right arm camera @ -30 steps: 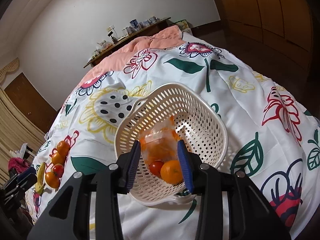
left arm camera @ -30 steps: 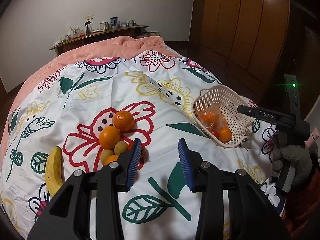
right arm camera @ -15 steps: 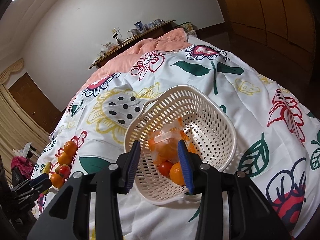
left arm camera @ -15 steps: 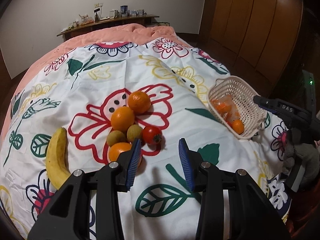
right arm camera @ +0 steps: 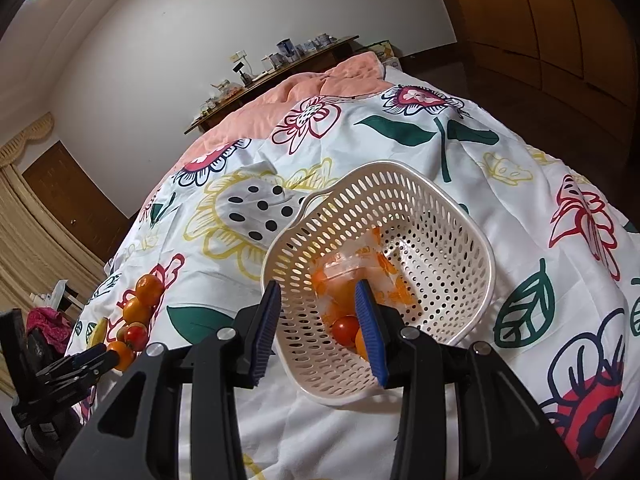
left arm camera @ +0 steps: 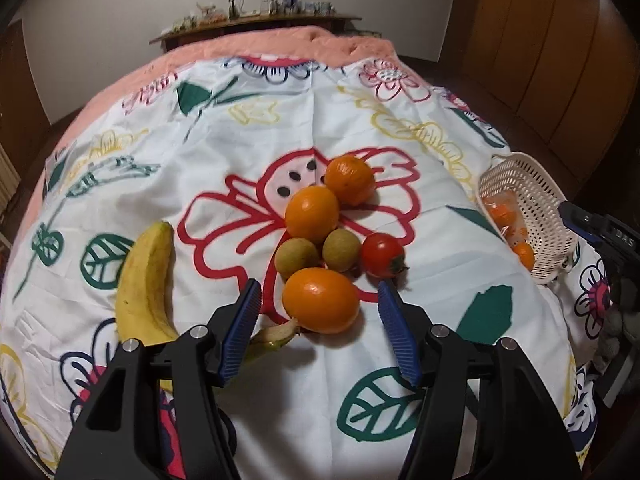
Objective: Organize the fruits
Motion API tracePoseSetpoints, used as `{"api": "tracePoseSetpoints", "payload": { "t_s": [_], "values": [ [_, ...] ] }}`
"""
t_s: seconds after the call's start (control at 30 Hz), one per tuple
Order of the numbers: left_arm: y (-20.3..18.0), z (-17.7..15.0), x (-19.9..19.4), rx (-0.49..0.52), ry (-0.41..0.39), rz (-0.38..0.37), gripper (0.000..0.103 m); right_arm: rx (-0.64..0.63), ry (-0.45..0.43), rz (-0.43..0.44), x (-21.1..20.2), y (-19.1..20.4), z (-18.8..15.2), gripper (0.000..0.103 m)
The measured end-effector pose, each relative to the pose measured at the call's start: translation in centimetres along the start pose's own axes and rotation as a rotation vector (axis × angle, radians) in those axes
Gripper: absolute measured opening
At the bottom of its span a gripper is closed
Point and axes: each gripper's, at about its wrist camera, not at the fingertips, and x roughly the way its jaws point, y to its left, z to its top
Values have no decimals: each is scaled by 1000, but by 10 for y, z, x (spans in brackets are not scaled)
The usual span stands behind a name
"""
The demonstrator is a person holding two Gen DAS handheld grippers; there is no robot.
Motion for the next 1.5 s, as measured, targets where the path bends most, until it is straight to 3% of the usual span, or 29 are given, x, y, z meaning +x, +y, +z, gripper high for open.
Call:
{"api": "tracePoseSetpoints", "payload": {
  "t_s": [0.17,0.33,0.5,0.67,0.9,1.5],
  "values": [
    [3,0,12,-12,44,-23,60,1,1,2,1,0,-1,39],
    [4,1,13,-17,38,-23,43,1,-6,4,0,2,-1,39],
    [-6,-1,1,21,-1,6,43,6,-19,7,-4,0,1,39],
    [-19,5,-19,50,-50,-15,43,16,-39,8,-10,-3,5,39],
    [-58,23,-36,124,-103,-103,43,38,-90,3,-25,-12,14,39],
    [-187,53,3,337,-43,-310,43,110,-109,-8,-30,-45,15,39]
  ]
}}
